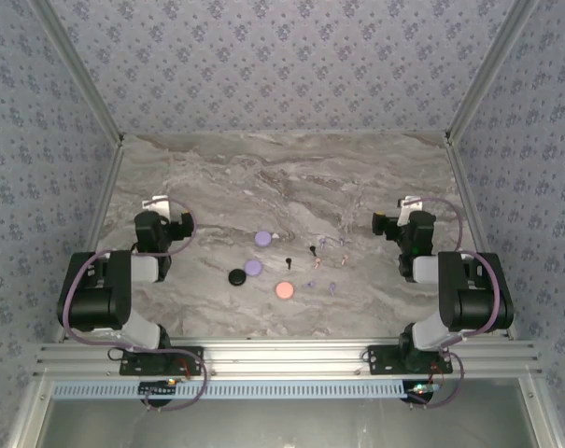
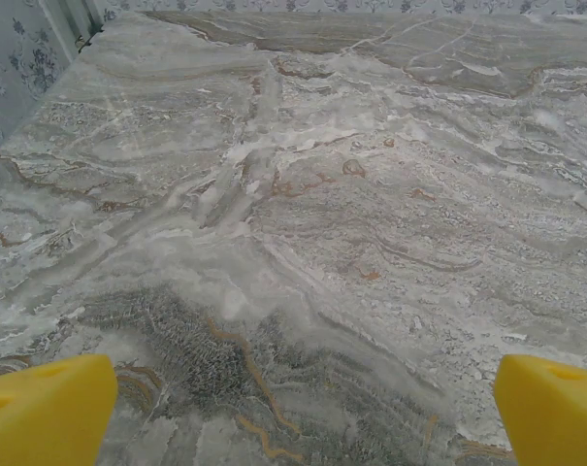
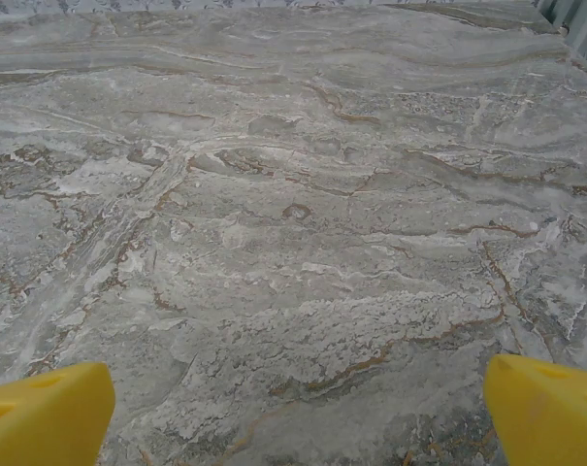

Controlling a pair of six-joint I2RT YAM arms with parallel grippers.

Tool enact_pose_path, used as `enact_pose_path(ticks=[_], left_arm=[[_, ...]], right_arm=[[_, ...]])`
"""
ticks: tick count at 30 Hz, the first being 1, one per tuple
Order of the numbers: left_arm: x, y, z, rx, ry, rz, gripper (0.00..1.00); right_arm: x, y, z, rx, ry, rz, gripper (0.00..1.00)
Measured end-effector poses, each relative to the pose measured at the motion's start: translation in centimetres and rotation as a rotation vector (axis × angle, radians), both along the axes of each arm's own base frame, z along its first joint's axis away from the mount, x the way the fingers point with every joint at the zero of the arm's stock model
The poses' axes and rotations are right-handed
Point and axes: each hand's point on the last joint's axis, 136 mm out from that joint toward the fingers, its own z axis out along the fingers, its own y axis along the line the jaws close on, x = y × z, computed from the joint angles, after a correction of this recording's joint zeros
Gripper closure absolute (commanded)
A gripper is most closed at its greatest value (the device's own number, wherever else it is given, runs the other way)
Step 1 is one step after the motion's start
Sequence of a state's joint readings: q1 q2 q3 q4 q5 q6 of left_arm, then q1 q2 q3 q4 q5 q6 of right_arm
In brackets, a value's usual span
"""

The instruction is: Insert the wireless bluetooth earbuds into the charging case

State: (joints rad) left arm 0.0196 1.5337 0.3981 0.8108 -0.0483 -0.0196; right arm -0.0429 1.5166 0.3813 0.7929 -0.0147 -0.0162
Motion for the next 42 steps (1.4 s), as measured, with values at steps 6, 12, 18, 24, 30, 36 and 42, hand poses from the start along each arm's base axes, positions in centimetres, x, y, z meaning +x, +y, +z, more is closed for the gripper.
enact_pose_path(ticks=[6,12,18,24,30,36,42], left_arm=[[0.0,0.0,0.0,0.001,0.0,0.0,0.01],[0.0,0.0,0.0,0.0,0.0,0.0,0.01],[0.0,0.0,0.0,0.0,0.0,0.0,0.01],[0.0,0.0,0.0,0.0,0.003,0.003,0.01],[-1.2,0.6,2.7,-0.02,0.002,0.047,0.01],[-1.3,0.1,10.9,-0.217,-0.079,0.094,0.01],[-3.7,-3.6,10.6,-0.502,0.035,0.035,0.01]], right_arm=[[0.0,0.0,0.0,0.0,0.0,0.0,0.0],[0.0,0.0,0.0,0.0,0.0,0.0,0.0],[0.0,0.0,0.0,0.0,0.0,0.0,0.0],[0.0,0.0,-0.1,0.0,0.005,0.0,0.0],[0.1,-0.2,2.7,0.007,0.029,-0.001,0.0],[-0.9,2.6,10.6,0.041,-0.05,0.072,0.0],[-4.3,8.7,12.9,0.08,0.036,0.249,0.0]])
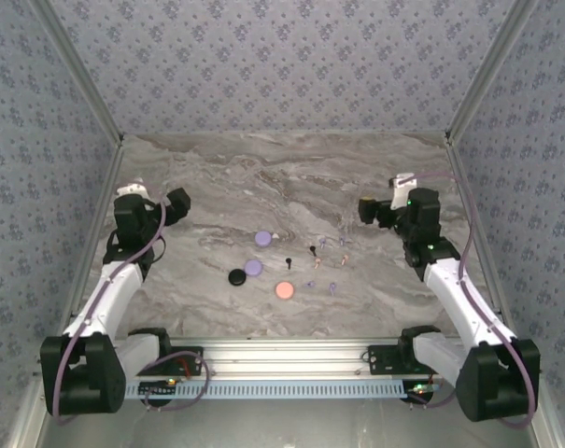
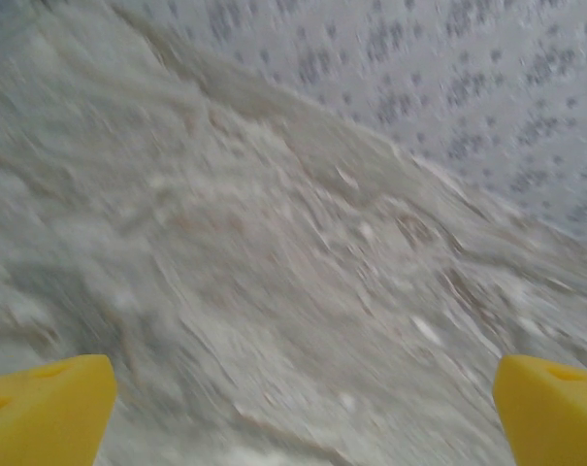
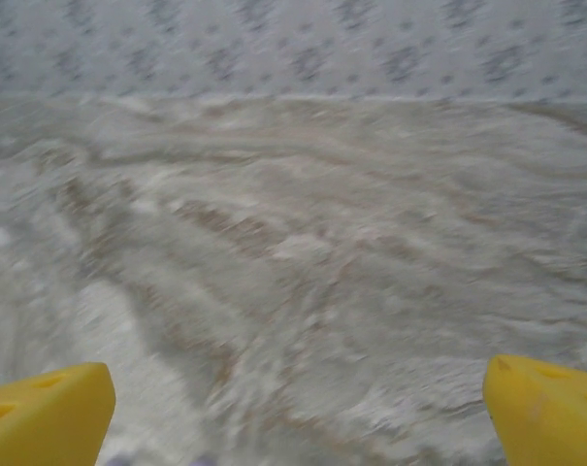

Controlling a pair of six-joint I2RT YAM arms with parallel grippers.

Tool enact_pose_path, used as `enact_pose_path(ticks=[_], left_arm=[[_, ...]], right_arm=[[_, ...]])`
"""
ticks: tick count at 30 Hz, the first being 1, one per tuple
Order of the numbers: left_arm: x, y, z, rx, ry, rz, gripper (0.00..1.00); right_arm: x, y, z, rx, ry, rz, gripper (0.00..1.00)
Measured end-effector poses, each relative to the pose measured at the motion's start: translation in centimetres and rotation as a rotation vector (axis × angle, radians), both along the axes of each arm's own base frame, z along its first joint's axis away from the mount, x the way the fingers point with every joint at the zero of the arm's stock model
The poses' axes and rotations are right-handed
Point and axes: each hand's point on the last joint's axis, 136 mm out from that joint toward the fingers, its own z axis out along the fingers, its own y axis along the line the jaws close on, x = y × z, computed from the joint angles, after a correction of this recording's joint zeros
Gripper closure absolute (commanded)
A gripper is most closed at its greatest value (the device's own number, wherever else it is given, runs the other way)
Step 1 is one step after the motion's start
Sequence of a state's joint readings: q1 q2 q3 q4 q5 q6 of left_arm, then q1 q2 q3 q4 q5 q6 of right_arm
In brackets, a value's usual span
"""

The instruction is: Insert the wireless bluetooth earbuds into the charging case

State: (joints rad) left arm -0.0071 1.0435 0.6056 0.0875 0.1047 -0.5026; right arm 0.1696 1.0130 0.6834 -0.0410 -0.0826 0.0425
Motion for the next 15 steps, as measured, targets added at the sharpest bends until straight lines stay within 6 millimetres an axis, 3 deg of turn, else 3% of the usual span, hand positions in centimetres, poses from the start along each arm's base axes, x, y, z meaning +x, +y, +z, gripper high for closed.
enact_pose_path(ticks=[5,10,15], left_arm=[[-2.5,-3.0,-1.5,-0.159,0.106,-0.069,0.01],[-3.6,-4.3,-2.2,-0.262,0.175,-0.089,0.01],[-4.1,-4.7,-3.1,-0.292,0.226,-0.092,0.01]], right_arm=[[-3.7,6.4,-2.5,-0.043,0.166,0.22,0.02],[-6.5,11.7,-6.6,-0.195,0.371,0.442,0.09],[-10.3,17.3,-9.5,-0.373,0.461,0.719,0.13]])
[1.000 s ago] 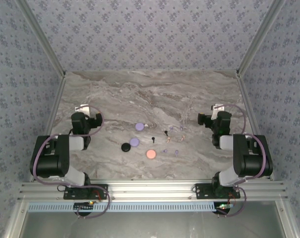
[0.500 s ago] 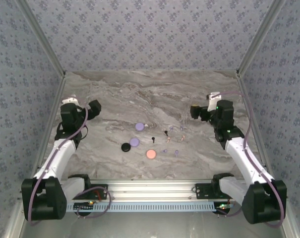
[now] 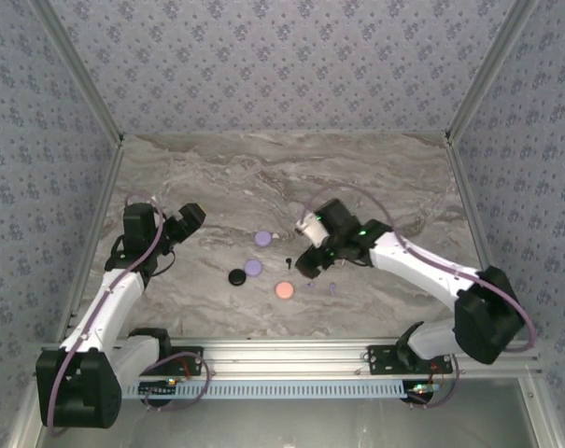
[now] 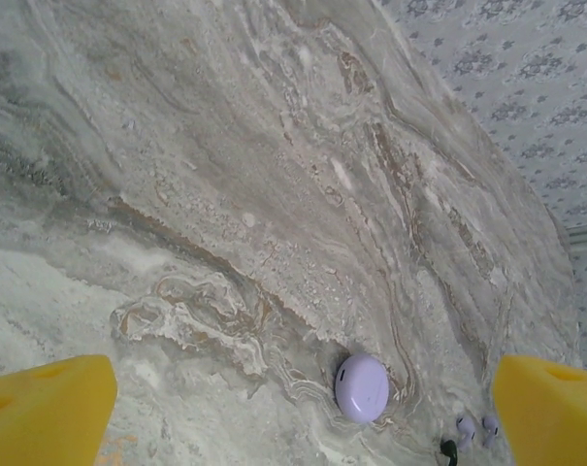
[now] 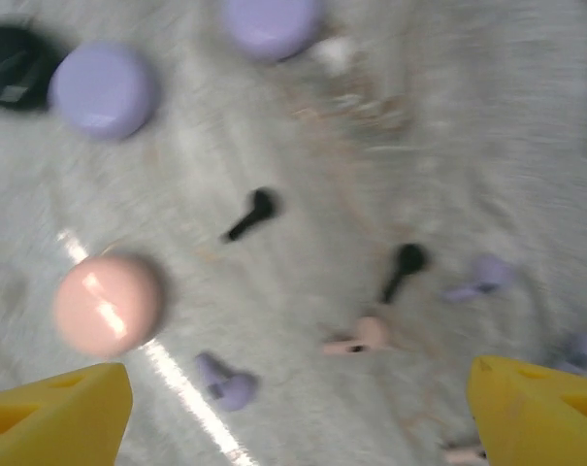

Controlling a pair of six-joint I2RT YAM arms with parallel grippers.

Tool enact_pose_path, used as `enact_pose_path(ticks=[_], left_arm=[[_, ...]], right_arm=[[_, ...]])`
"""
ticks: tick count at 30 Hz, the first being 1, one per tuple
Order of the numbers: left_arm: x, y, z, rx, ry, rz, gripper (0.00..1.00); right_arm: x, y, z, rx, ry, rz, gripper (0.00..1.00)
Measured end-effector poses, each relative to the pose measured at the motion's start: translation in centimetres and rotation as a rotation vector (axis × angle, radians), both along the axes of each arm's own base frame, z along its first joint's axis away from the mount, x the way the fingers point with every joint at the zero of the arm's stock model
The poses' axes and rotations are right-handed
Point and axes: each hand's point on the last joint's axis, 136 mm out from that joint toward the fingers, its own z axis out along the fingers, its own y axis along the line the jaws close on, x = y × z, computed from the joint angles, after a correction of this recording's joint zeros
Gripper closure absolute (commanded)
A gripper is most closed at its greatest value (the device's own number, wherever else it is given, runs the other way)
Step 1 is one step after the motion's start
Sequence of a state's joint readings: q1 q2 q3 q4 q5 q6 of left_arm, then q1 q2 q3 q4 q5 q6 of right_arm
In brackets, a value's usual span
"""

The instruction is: Insert the wireless bluetooth earbuds into the charging case

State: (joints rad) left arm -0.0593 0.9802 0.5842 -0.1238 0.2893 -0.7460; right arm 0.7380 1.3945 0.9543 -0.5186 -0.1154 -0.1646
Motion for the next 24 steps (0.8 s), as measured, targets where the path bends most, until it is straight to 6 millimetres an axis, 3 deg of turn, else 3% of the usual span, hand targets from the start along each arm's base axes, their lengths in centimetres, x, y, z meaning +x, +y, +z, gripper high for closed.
enact_pose_path(ticks=[5,11,24], left_arm=[[-0.1,0.0,-0.3,-0.007,0.016,0.003,0.01],[-0.1,0.0,-0.5,-0.004,0.021,0.005,0.01],[-0.4,0.5,-1.1,0.013,0.043,0.027,0.01]], right_arm=[[-2.4,3.3,-2.2,-0.089,0.067,0.148,0.13],[-5.8,5.6,-5.0,-0.195,0.083,0.364,0.12],[-7.0,6.2,-7.7,-0.333,-0.008,0.67,0.09]])
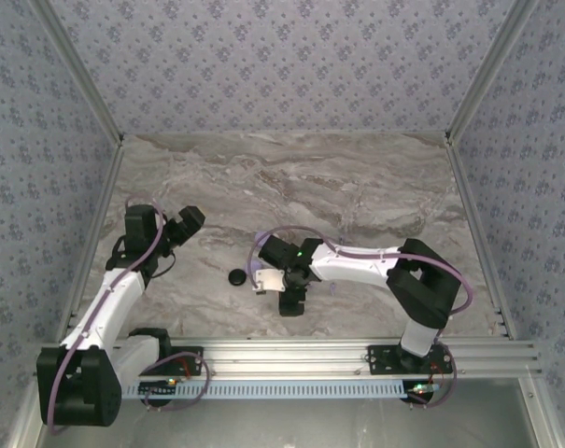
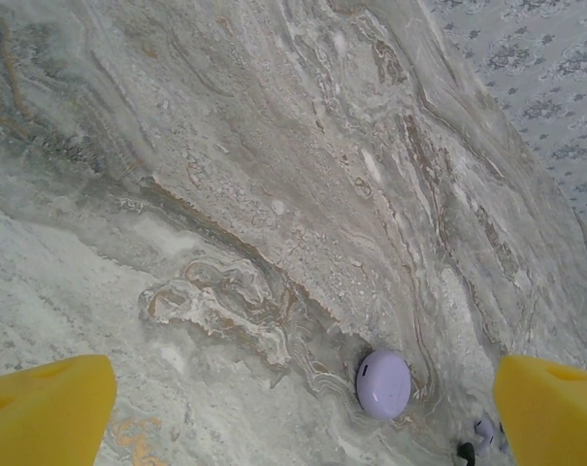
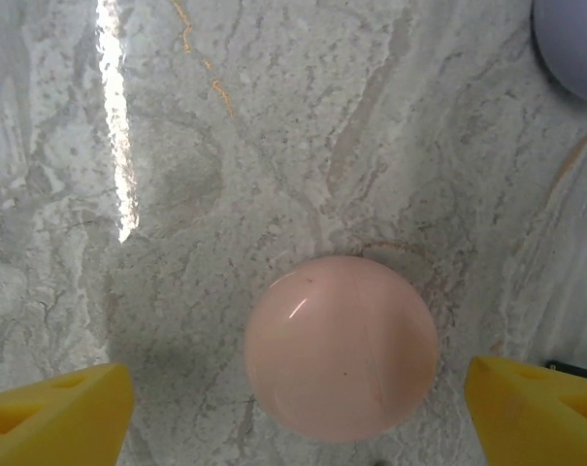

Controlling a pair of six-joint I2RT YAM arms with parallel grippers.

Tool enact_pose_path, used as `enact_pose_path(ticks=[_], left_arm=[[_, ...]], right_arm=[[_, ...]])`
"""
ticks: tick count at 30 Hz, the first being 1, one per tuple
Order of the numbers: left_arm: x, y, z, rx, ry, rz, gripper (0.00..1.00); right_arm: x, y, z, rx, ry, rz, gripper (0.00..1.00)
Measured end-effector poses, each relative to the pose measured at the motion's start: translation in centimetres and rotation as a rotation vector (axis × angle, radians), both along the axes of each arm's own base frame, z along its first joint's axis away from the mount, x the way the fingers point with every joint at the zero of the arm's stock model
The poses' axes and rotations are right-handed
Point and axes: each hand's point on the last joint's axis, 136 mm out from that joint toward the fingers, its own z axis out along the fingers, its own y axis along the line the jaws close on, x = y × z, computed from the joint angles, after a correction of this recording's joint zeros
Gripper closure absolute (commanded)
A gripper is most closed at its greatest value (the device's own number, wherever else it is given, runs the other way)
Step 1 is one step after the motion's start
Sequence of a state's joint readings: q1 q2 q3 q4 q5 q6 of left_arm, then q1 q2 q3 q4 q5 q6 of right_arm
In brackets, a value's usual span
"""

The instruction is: Insert the wireless bluetooth earbuds into the charging case

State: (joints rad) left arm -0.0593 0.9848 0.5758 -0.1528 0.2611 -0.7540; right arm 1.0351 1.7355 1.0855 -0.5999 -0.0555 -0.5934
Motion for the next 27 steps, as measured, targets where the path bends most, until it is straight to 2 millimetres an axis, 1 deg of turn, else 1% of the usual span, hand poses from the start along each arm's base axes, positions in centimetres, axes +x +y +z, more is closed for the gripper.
enact_pose_path(ticks=[4,8,11,16,24,27], left_arm=[[-0.2,0.3,0.1,0.009,-0.007,0.012,0.01],[-0.3,0.5,0.3,0.015,-0.014,0.02,0.01],[-0.4,0.5,0.2,0.018,-0.012,0.023,0.01],[-0.6,0.6,-0.1,0.022,0.003,0.026,0.01],[-0.8,0.6,-0.3,0.032,0.013,0.019,0.01],[-1.0,0.5,-0.5,0.037,0.021,0.009,0.01]], right_arm=[[0.5,0.3,0.0,0.006,-0.029,0.027,0.09],[0.8,0.5,-0.8,-0.004,-0.037,0.038,0.11],[0.7,0.5,-1.6,-0.018,-0.024,0.046,0.17],[0.5,0.5,-1.6,-0.029,-0.008,0.055,0.27],[0.0,0.4,-1.7,-0.036,0.021,0.06,0.48],[0.1,0.4,-1.7,-0.035,0.022,0.056,0.52]])
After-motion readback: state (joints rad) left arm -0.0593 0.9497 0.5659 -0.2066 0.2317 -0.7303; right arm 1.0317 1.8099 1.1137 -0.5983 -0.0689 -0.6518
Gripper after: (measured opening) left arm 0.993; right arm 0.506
